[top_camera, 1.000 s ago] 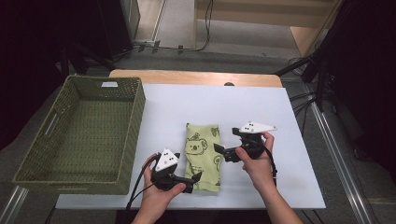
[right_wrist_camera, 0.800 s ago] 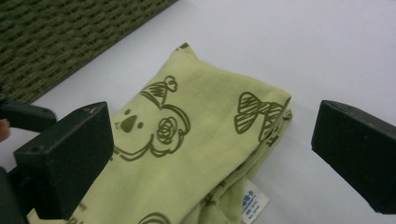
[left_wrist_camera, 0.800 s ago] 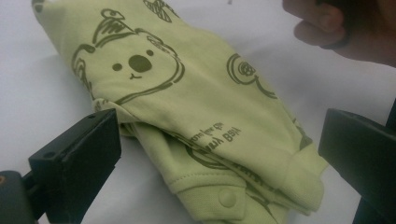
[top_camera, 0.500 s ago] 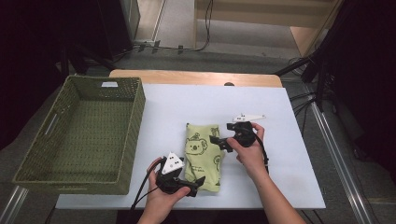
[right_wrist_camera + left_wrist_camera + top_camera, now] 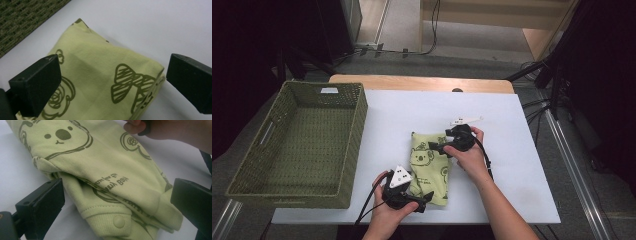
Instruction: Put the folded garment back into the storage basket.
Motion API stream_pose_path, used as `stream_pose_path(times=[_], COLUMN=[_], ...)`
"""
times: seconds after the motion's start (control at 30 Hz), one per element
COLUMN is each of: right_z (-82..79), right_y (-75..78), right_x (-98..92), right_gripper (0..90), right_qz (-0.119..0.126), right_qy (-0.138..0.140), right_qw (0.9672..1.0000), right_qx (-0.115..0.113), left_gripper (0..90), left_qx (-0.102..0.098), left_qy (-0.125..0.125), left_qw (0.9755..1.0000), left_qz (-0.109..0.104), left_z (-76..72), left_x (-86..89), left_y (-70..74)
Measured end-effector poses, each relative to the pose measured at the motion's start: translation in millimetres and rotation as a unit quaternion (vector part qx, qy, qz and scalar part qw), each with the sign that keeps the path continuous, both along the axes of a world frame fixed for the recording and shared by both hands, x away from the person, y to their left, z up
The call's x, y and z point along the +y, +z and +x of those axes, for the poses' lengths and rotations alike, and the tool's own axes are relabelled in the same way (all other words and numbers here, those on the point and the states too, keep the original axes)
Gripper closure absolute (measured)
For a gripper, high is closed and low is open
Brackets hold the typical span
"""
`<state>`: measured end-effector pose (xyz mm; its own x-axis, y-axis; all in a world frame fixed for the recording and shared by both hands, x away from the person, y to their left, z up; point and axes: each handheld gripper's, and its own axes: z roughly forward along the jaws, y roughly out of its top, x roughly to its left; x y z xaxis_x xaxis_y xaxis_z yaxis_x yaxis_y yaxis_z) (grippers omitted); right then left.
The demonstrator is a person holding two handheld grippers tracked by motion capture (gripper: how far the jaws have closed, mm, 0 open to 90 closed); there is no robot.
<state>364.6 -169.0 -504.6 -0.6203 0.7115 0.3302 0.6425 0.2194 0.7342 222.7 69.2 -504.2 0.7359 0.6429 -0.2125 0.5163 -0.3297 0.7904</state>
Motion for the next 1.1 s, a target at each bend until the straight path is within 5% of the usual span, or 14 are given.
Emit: stream_pose_path(times=[0.47,0.83,1.1], right_z=[7.7,-0.3,-15.1], right_y=[-17.8,-17.8,-16.5], right_x=[3.7,2.2,-3.4], right_gripper=[12.9,63.3,68.8], right_qz=[-0.017,-0.014,-0.013], right_qy=[0.002,0.019,-0.014], right_qw=[0.9998,0.9994,0.9995], right_qx=[0.011,0.027,0.026], left_gripper=[0.0,0.0,0.0], left_qx=[0.003,0.012,0.015], left_qy=[0.001,0.005,0.007], left_qw=[1.0000,0.9999,0.9995], left_qz=[0.006,0.010,0.025], left_z=[0.3,2.0,2.7], left_x=[-0.8,-3.4,-8.4], left_y=[-0.9,-2.0,-2.9])
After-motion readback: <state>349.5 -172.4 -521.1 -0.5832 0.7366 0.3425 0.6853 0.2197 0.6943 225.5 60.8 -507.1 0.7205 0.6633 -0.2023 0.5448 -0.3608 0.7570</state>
